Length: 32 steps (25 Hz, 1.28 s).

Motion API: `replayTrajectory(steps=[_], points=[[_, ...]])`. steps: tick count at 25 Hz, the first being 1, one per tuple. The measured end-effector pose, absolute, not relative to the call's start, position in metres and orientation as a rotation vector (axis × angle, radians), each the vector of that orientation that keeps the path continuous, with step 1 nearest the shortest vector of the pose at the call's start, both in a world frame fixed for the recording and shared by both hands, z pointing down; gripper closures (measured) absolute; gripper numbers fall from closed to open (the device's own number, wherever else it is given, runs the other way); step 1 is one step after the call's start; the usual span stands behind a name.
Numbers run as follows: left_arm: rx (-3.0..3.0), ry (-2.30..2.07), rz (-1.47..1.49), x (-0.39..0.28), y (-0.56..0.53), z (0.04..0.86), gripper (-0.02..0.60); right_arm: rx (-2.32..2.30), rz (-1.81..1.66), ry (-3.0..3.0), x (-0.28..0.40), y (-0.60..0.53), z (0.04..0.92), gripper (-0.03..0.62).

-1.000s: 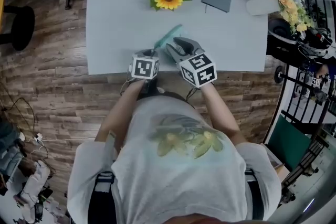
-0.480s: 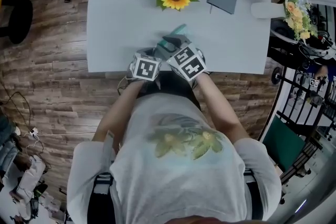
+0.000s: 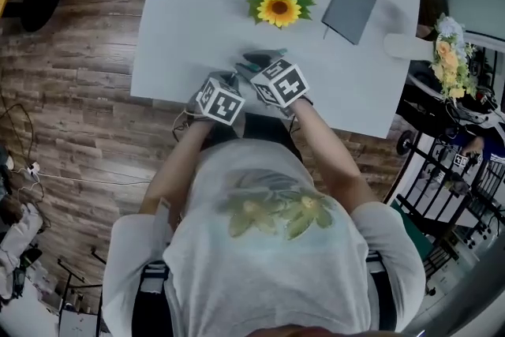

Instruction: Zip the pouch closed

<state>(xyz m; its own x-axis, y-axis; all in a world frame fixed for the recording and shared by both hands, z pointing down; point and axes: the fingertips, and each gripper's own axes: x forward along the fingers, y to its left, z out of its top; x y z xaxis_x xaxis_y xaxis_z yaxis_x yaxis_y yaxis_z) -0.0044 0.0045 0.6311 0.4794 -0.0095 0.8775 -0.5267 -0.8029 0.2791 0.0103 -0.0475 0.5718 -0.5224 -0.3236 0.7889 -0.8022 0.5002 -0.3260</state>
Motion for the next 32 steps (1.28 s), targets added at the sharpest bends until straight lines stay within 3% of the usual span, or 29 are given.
replayTrajectory(steps=[9,17,32], points=[[2.139,-0.523,1.275,-0.004,0.006,0.632,0.558,0.715,1.041,-1.993,-0.011,-0.049,0.613,0.468],[2.11,-0.564,1.266,-0.005,0.003,0.637,0.558,0.614,1.043,-1.908,-0.012,-0.041,0.632,0.553],[2.131,-0.609,1.26,-0.004,0.001,0.629,0.563,0.725,1.161,-1.898,-0.001,-0.044,0.627,0.572]])
